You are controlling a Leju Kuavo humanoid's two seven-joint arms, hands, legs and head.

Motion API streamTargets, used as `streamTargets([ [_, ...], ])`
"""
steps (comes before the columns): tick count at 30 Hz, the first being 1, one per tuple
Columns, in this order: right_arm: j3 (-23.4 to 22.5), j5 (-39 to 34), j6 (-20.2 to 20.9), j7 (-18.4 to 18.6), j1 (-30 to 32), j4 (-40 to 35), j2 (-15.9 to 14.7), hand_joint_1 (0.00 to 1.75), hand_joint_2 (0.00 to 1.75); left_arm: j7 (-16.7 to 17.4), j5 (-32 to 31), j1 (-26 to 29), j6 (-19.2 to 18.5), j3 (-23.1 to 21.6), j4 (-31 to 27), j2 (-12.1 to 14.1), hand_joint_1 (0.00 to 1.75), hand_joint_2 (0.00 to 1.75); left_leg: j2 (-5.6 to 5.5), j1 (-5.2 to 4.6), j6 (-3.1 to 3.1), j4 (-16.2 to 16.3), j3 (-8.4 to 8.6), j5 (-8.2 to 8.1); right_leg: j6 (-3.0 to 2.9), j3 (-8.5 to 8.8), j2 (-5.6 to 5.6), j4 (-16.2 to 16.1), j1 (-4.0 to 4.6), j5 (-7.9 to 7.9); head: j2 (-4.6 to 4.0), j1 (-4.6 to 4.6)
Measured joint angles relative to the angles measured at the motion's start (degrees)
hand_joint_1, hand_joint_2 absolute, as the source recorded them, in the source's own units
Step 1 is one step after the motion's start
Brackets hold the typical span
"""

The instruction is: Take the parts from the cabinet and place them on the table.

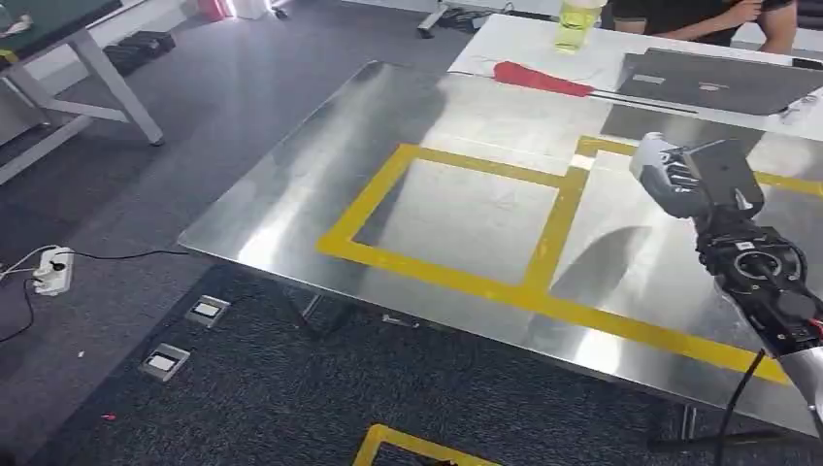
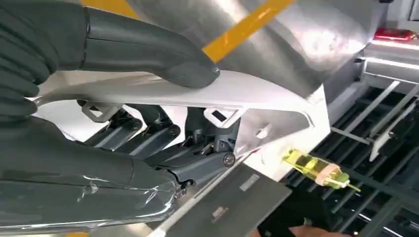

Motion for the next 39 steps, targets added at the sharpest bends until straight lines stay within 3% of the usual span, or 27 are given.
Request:
streamTargets([
  [1, -0.7, 0.0, 0.0, 0.0, 0.0, 0.2, -0.2, 1.75, 1.75, 0.0, 0.0, 0.0, 0.0, 0.0, 0.0, 0.0, 0.0, 1.75, -0.44, -0.16, -0.39, 0.2, -0.28, -0.26, 0.27, 1.66, 2.1, -3.3, -0.38, -0.05, 0.0, 0.2],
  [2, -1.2, 0.0, 0.0, 0.0, 0.0, 0.2, -0.4, 1.75, 1.75, 0.0, 0.0, -0.1, 0.0, 0.0, 0.0, 0.1, 0.0, 1.75, -0.74, -0.34, -0.5, 1.0, -0.68, -0.3, 0.02, 1.7, 2.39, -4.1, -0.21, -0.09, 0.0, 0.09],
  [5, -1.9, -0.1, 0.2, 0.0, 0.6, 0.6, -0.9, 1.75, 1.75, 0.0, 0.0, 0.0, 0.0, 0.0, 0.0, 0.1, 0.0, 1.75, -1.78, -0.07, -1.37, 0.5, -0.97, 0.15, -1.11, 1.43, 1.26, -3.8, 0.12, 0.07, 0.0, -0.46],
  [6, -2.2, -0.1, 0.2, 0.0, 0.6, 0.6, -0.9, 1.75, 1.75, -0.1, 0.1, 0.1, 0.0, 0.0, 0.0, 0.2, 0.0, 1.75, -1.44, -0.06, -1.6, 0.8, -1.13, -0.26, -1.58, 1.62, 0.87, -4.0, -0.12, 0.21, 0.0, -0.53],
  [7, -2.6, -0.1, 0.2, 0.0, 0.6, 0.6, -1.0, 1.75, 1.75, -0.2, 0.0, 0.1, 0.0, 0.0, 0.0, 0.0, 0.0, 1.75, 0.74, -0.18, -1.91, 2.8, -1.89, -1.64, -1.81, 1.66, 0.52, -4.0, -0.05, 0.24, 0.0, -1.07],
  [8, -2.9, -0.1, 0.2, 0.0, 0.7, 0.6, -1.3, 1.75, 1.75, -0.3, 0.0, -0.1, 0.0, 0.0, 0.0, 0.0, 0.0, 1.75, 1.94, -0.17, -2.23, 6.8, -3.74, -3.84, -2.13, 1.64, 0.1, -4.0, 0.07, 0.23, 0.0, -1.82],
  [10, -3.5, -0.1, 0.4, 0.0, 0.7, 0.7, -1.6, 1.75, 1.75, -0.6, 0.1, -0.1, -0.1, 0.0, 0.0, -0.1, 0.0, 1.75, 2.69, -0.05, -2.45, 17.4, -8.86, -8.27, -2.36, 1.62, -0.79, -4.0, 0.39, 0.15, -0.02, -1.99],
  [11, -3.6, -0.1, 0.5, 0.0, 0.7, 0.8, -1.6, 1.75, 1.75, -0.8, 0.1, -0.1, -0.1, 0.0, 0.0, -0.2, 0.0, 1.75, 2.71, -0.05, -2.37, 20.8, -10.57, -9.29, -2.42, 1.62, -1.17, -4.0, 0.54, 0.11, 0.0, -2.14],
  [12, -3.7, 0.0, 0.8, 0.0, 0.7, 0.9, -1.6, 1.75, 1.75, -0.8, 0.1, -0.1, -0.1, 0.0, 0.0, -0.3, 0.0, 1.75, 2.71, -0.08, -2.2, 21.2, -10.95, -8.77, -2.46, 1.65, -1.53, -4.0, 0.7, 0.09, 0.0, -2.14],
  [14, -3.8, 0.2, 1.2, 0.0, 0.7, 0.9, -1.6, 1.75, 1.75, -0.9, 0.1, -0.1, -0.1, 0.0, 0.0, -0.2, 0.0, 1.75, 2.72, -0.25, -1.47, 14.6, -7.74, -4.9, -2.56, 1.74, -2.1, -4.0, 1.01, 0.02, 0.0, -2.21],
  [15, -4.0, 0.4, 1.3, 0.0, 0.7, 0.9, -1.6, 1.75, 1.75, -0.9, 0.1, -0.1, -0.1, 0.0, 0.0, -0.2, 0.0, 1.75, 2.98, -0.62, -0.79, 8.1, -4.43, -2.13, -2.61, 1.83, -2.42, -4.0, 1.08, -0.03, 0.0, -2.21],
  [16, -4.1, 0.5, 1.4, 0.0, 0.7, 0.8, -1.7, 1.75, 1.75, -1.0, 0.2, -0.1, -0.1, 0.0, 0.0, -0.1, 0.0, 1.75, 4.12, -1.19, 0.03, 2.9, -1.54, -0.31, -2.56, 1.91, -2.69, -4.0, 1.08, -0.06, 0.0, -2.21],
  [17, -4.2, 0.6, 1.5, 0.0, 0.7, 0.8, -1.7, 1.75, 1.75, -1.0, 0.2, -0.2, -0.1, 0.0, 0.0, 0.0, 0.0, 1.75, 5.32, -1.82, 0.5, 0.6, -0.61, -0.76, -2.41, 1.85, -2.95, -4.0, 1.37, -0.15, 0.0, -2.23],
  [19, -4.2, 0.7, 1.7, 0.0, 0.7, 0.8, -1.7, 1.75, 1.75, -1.0, 0.3, -0.3, -0.1, 0.0, 0.0, 0.1, 0.0, 1.75, 4.36, -1.82, 0.38, 0.4, -0.77, -0.34, -2.07, 1.89, -3.46, -4.1, 1.16, -0.21, 0.0, -2.16],
  [21, -4.1, 0.7, 1.9, 0.1, 0.7, 0.8, -1.7, 1.75, 1.75, -1.0, 0.3, -0.3, -0.1, 0.0, 0.0, 0.2, 0.0, 1.75, 3.77, -1.92, 0.77, -0.1, -0.72, -0.07, -1.58, 2.12, -3.93, -4.4, 1.12, -0.11, 0.0, -2.14],
  [22, -4.2, 0.7, 1.9, 0.1, 0.7, 0.6, -1.8, 1.75, 1.75, -1.0, 0.3, -0.2, -0.1, 0.0, 0.0, 0.1, 0.0, 1.75, 3.61, -1.2, 0.95, -1.3, 0.06, 0.51, -1.31, 2.05, -3.33, -4.0, 0.92, -0.83, 0.0, -2.1],
  [23, -4.2, 0.7, 1.9, 0.0, 0.7, 0.6, -1.8, 1.75, 1.75, -1.0, 0.4, -0.2, -0.1, 0.0, 0.0, 0.1, 0.0, 1.75, 3.38, -1.32, 1.06, -1.7, 0.32, 0.68, -1.17, 1.46, -2.0, -2.3, 1.1, -2.07, 0.0, -2.01],
  [25, -4.5, 0.7, 1.9, 0.0, 0.6, 0.6, -1.9, 1.75, 1.75, -1.0, 0.4, -0.3, -0.2, -0.1, 0.0, 0.1, 0.0, 1.75, 2.77, -1.22, 1.2, -1.7, 0.38, 0.72, -0.88, -2.99, -0.75, 7.8, 1.02, -7.16, 0.0, -1.38],
  [27, -4.5, 0.8, 2.0, 0.1, 0.8, 0.6, -1.9, 1.75, 1.75, -1.0, 0.5, -0.3, -0.2, -0.1, 0.0, -0.1, 0.0, 1.75, 2.07, -1.2, 1.21, -1.6, 0.36, 0.7, -0.51, -6.54, -0.73, 14.9, 0.93, -9.22, 0.0, -1.11],
  [29, -4.5, 0.9, 2.1, 0.1, 0.9, 0.6, -1.9, 1.75, 1.75, -1.0, 0.5, -0.3, -0.2, -0.3, 0.0, -0.3, 0.0, 1.75, 1.32, -1.04, 1.08, -1.3, 0.39, 0.6, -0.15, -5.5, -0.72, 12.4, 0.66, -6.61, 0.0, -0.92],
  [31, -4.5, 1.0, 2.1, 0.1, 0.9, 0.3, -1.9, 1.75, 1.75, -1.0, 0.5, -0.3, -0.2, -0.8, 0.0, -0.3, 0.0, 1.75, 0.29, -0.62, 0.4, -0.3, 0.38, 0.07, 0.47, -0.13, -0.06, 0.9, -0.06, -0.22, 0.0, -0.59],
  [32, -4.5, 1.0, 2.2, 0.0, 0.8, 0.1, -1.9, 1.75, 1.75, -1.0, 0.5, -0.3, -0.2, -0.9, 0.0, -0.3, 0.0, 1.75, -0.08, -0.67, 0.01, 0.1, 0.12, -0.23, 0.81, 1.42, 1.31, -2.5, -0.47, -0.19, 0.0, -0.44],
  [33, -4.3, 1.0, 2.3, 0.0, 0.6, -0.2, -1.9, 1.75, 1.75, -1.1, 0.5, -0.4, -0.2, -1.0, 0.0, 0.0, 0.0, 1.75, -0.44, -1.05, -0.2, 1.3, -0.56, -0.4, 0.36, 1.94, 1.91, -3.8, -0.45, -0.48, 0.0, -0.24],
  [36, -4.2, 1.2, 2.4, 0.1, 0.7, -0.5, -2.0, 1.75, 1.75, -1.2, 0.6, -0.3, -0.2, -1.2, 0.0, 0.0, 0.0, 1.75, -1.4, -0.86, -0.75, 1.0, -1.06, 0.01, -0.86, 1.54, 1.03, -3.2, -0.07, -0.4, 0.0, -0.96],
  [37, -4.1, 1.2, 2.4, 0.1, 0.6, -0.6, -2.0, 1.75, 1.75, -1.3, 0.6, -0.3, -0.2, -1.3, 0.0, 0.0, 0.0, 1.75, -1.37, -0.69, -0.94, 1.4, -1.31, -0.3, -1.42, 1.65, 0.62, -3.4, -0.4, -0.26, 0.0, -1.03],
  [38, -4.1, 1.2, 2.4, 0.1, 0.5, -0.9, -2.0, 1.75, 1.75, -1.4, 0.6, -0.2, -0.2, -1.4, 0.0, -0.1, 0.0, 1.75, 0.72, -0.82, -1.33, 3.3, -1.96, -1.74, -1.57, 1.71, 0.35, -3.4, -0.17, -0.19, 0.0, -1.42],
  [39, -4.1, 1.2, 2.4, 0.1, 0.5, -0.9, -2.0, 1.75, 1.75, -1.4, 0.6, -0.2, -0.2, -1.4, 0.0, -0.1, 0.0, 1.75, 1.02, -0.81, -1.4, 3.9, -2.19, -2.11, -1.62, 1.7, 0.31, -3.4, -0.17, -0.19, 0.0, -1.42],
])
